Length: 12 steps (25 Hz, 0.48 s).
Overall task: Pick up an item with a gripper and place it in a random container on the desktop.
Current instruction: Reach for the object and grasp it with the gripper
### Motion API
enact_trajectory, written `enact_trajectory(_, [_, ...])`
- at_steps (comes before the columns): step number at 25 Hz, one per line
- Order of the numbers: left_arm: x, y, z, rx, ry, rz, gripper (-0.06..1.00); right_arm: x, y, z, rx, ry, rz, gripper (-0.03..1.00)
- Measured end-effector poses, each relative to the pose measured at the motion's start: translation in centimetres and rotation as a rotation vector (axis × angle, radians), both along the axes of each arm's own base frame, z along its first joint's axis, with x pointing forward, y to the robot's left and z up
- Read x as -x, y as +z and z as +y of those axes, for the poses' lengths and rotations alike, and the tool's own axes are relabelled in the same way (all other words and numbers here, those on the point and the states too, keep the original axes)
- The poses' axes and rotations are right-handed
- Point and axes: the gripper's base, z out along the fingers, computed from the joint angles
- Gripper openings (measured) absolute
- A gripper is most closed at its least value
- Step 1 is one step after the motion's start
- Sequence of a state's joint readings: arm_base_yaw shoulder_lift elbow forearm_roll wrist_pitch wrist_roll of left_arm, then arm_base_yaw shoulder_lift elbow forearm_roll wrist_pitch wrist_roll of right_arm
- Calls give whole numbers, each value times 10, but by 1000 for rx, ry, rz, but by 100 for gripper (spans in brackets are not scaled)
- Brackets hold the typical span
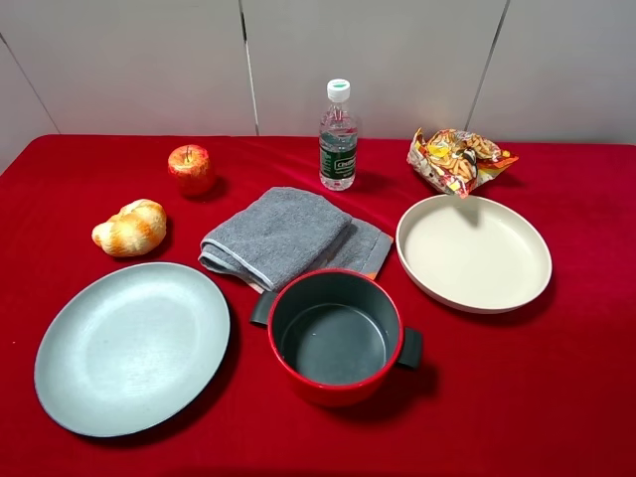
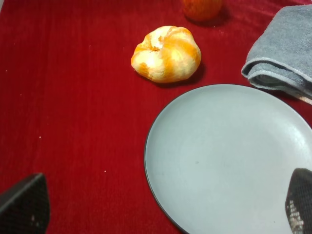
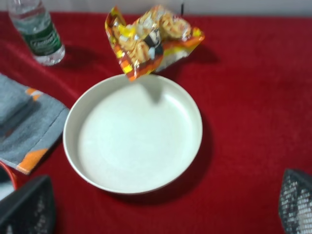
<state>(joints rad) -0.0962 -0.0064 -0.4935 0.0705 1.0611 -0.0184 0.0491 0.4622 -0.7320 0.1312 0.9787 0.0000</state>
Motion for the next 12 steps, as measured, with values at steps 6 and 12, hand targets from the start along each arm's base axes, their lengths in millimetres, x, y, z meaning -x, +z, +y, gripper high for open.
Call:
enact_trajectory(6, [0, 0, 0, 0, 0, 0, 96, -42, 14, 5, -14, 23, 114, 69])
enact_trajectory(12, [0, 0, 0, 0, 0, 0, 96, -78, 20, 8, 10, 62, 254, 69])
